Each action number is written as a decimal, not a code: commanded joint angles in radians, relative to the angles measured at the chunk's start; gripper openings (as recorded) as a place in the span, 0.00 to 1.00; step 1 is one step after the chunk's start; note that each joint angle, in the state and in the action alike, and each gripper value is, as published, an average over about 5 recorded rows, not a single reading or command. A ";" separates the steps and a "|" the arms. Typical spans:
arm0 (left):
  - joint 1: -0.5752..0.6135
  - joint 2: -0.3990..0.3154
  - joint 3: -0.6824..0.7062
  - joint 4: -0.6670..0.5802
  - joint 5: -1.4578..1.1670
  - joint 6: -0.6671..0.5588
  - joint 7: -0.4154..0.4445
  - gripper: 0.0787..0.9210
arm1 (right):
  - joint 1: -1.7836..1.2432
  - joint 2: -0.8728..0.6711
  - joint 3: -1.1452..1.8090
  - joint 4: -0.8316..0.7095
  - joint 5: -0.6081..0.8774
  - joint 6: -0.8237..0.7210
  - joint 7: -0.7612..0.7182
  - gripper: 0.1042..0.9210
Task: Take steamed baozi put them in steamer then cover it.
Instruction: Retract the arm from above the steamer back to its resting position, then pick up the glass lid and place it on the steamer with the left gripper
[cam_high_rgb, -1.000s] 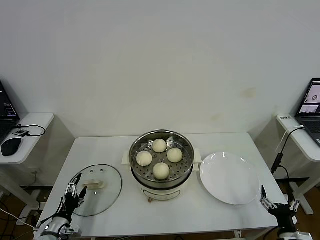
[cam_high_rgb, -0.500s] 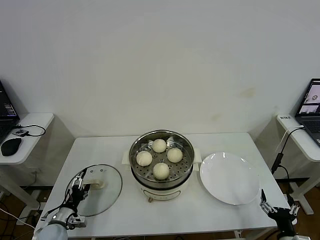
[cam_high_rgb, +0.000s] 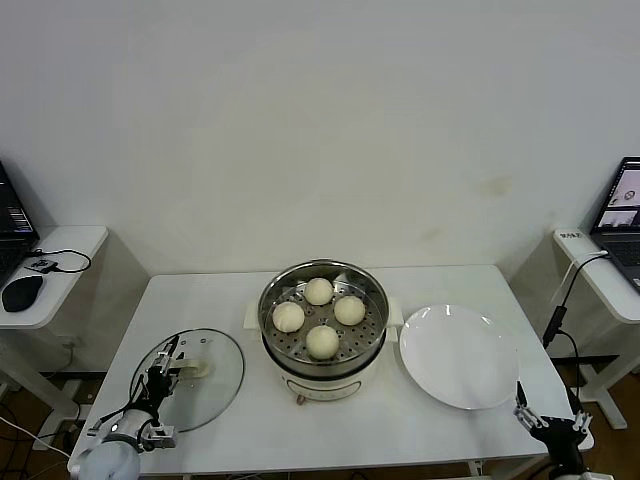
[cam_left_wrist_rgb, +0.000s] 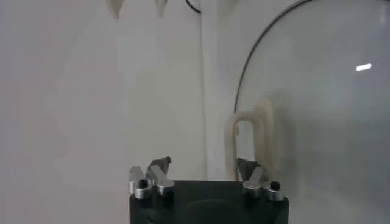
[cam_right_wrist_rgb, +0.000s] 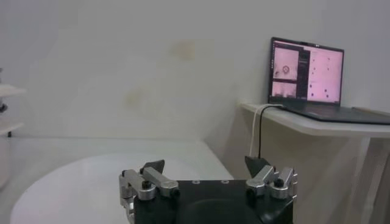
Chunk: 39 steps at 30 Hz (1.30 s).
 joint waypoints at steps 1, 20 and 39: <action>-0.015 -0.004 -0.001 0.039 0.001 -0.007 -0.029 0.55 | -0.001 0.002 -0.008 0.002 -0.003 -0.001 -0.001 0.88; 0.135 0.085 -0.103 -0.311 -0.132 0.126 -0.014 0.08 | -0.016 0.008 -0.041 0.045 -0.020 0.000 -0.008 0.88; -0.011 0.263 0.130 -0.677 -0.323 0.479 0.225 0.08 | -0.012 0.028 -0.120 0.068 -0.153 0.009 -0.012 0.88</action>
